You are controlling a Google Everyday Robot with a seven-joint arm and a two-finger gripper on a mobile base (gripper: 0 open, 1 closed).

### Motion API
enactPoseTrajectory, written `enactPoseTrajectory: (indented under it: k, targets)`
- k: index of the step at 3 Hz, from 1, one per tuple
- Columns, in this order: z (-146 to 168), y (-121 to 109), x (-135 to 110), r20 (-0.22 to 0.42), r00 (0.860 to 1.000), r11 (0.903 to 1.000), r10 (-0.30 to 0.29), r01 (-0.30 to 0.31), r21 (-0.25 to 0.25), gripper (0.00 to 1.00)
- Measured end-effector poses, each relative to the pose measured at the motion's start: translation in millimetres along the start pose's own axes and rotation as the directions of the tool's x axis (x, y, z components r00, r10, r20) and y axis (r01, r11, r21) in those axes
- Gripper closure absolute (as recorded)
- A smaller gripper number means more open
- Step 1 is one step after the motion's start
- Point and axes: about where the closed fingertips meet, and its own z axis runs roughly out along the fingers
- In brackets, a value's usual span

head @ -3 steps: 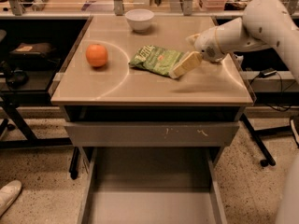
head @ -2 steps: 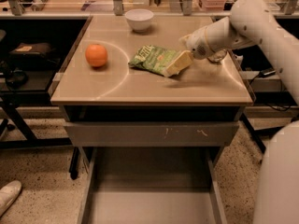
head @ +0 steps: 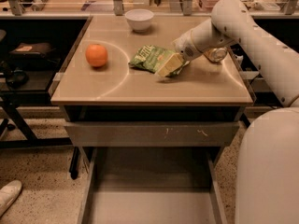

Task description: Place green jalapeno chip bag into middle drawer

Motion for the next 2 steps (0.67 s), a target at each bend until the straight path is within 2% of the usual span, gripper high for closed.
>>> enactPoseTrajectory:
  k: [1, 2]
  targets:
    - [1.2, 0.0, 0.2, -0.003, 1.0, 1.0, -0.001, 0.001, 0.0, 0.18]
    - [1.2, 0.0, 0.2, -0.003, 1.0, 1.0, -0.001, 0.001, 0.0, 0.43]
